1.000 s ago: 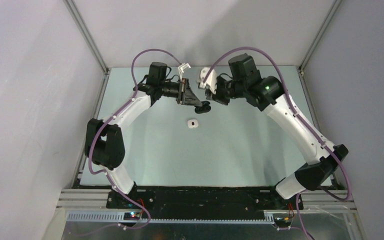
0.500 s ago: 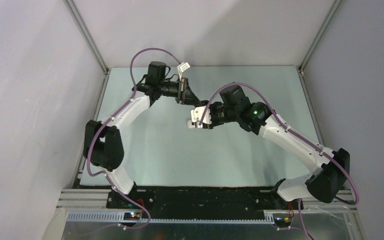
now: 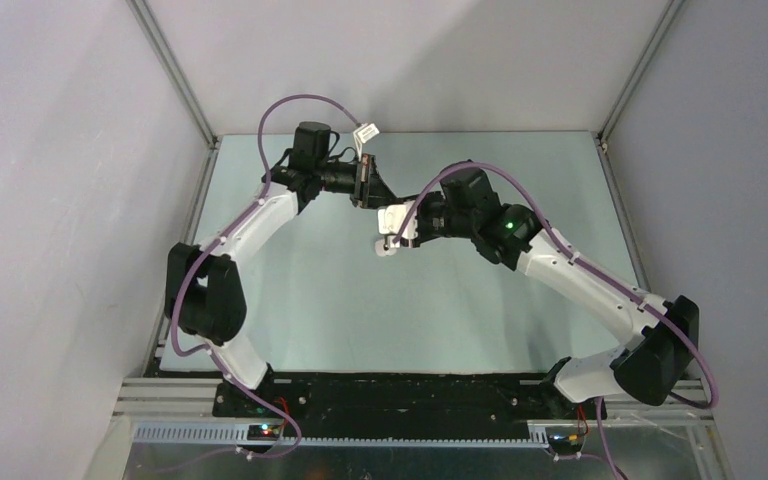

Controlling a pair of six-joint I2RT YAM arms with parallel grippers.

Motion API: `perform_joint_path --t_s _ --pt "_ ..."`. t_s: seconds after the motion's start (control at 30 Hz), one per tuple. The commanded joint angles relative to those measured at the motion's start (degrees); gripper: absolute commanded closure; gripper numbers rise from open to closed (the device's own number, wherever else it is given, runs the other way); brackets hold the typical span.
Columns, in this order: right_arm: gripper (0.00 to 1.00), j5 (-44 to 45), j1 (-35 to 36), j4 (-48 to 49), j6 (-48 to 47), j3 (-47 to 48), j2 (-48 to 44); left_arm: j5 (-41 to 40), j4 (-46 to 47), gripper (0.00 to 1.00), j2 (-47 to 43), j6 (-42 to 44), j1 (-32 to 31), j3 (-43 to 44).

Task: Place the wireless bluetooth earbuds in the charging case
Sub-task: Adjust the earbud with the charging case.

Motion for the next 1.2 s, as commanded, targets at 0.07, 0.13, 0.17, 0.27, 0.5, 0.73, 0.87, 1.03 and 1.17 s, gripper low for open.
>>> perform_joint_path --t_s 0.07,0.13,0.17,0.27,0.5,0.73,0.87,1.03,1.17 --pt "0.62 1.1 0.8 1.9 -0.3 0.6 0.7 2.0 0.5 1.00 -2.1 -0.6 -0.3 0.8" --pt "0.63 1.1 0.8 1.7 -0.6 0.6 0.7 2.3 0.5 1.00 -2.1 -0.8 -0.3 1.0" --pt "0.64 1.1 0.8 1.5 -1.0 0.6 0.6 2.4 0.6 1.00 -2.1 -0.9 -0.3 1.1" --pt "0.66 1.2 0.9 0.9 -1.5 0.6 0.7 3.6 0.6 1.00 -1.8 -1.1 -0.3 1.6" --pt "0.70 1.3 1.0 -0.4 -2.3 0.6 0.9 5.4 0.6 1.00 -1.7 -1.4 -0.3 2.3" --pt "0.74 1.4 1.1 -1.8 -2.9 0.6 0.8 5.8 0.5 1.00 -1.5 -2.0 -0.3 2.7" --pt "0.75 1.3 1.2 -2.7 -3.3 0.6 0.6 6.2 0.5 1.00 -1.0 -2.8 -0.3 3.1" --pt "0.75 1.0 1.3 -3.8 -3.4 0.6 0.6 6.7 0.8 1.00 -0.6 -3.2 -0.3 3.5" --pt "0.75 1.1 1.3 -4.3 -3.4 0.6 0.9 6.9 1.1 1.00 -0.7 -3.3 -0.3 3.6"
